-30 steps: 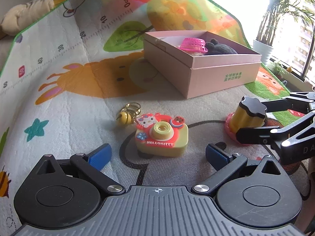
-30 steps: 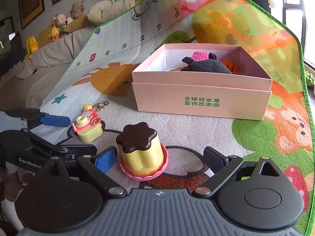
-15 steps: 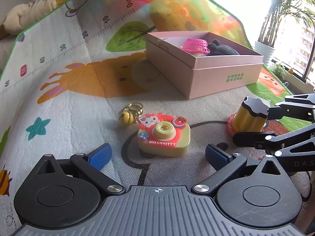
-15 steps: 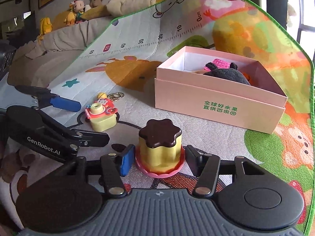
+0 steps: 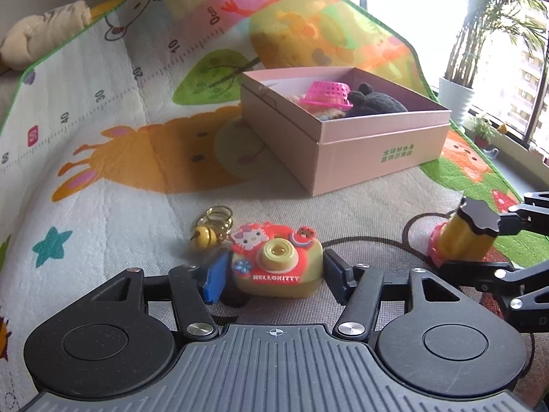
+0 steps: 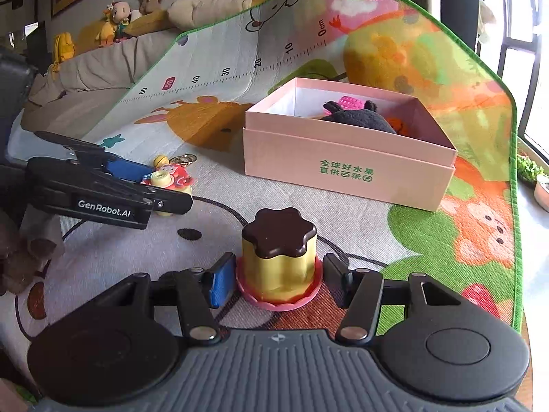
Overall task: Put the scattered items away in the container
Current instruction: 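Drop the Hello Kitty toy into the pink box with the left gripper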
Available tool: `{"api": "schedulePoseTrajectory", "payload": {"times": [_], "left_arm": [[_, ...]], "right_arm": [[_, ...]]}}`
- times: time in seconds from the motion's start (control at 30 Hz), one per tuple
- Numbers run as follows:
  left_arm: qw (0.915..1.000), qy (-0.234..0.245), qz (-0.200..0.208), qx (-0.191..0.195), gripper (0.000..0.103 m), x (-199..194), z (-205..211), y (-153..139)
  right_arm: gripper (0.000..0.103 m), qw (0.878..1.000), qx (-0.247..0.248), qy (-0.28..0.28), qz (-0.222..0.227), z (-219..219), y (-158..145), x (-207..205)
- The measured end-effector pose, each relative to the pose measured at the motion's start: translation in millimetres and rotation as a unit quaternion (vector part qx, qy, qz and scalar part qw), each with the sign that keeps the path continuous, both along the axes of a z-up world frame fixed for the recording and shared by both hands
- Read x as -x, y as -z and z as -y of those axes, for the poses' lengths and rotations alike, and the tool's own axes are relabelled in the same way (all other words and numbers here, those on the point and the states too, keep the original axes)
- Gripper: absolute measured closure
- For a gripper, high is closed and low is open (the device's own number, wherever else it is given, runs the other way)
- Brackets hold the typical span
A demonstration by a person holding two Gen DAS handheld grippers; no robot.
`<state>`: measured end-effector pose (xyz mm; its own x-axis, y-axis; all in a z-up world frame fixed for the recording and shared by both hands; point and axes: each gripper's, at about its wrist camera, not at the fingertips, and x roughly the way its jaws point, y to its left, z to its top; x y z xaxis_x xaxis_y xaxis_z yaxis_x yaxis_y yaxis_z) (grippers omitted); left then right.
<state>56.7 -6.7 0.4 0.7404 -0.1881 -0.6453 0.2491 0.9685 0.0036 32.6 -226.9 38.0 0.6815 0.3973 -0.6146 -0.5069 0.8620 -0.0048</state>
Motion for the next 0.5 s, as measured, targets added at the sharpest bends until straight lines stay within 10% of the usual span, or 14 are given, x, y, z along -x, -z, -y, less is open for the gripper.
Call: {"api": "schedulePoseTrajectory", "payload": {"times": [0.5], "left_arm": [[0.9941,0.102,0.039,0.0,0.042,51.0,49.3,-44.5]], "right_arm": [[0.047,0.999,-0.009,0.025,0.038,40.3,-33.1,25.5]]}}
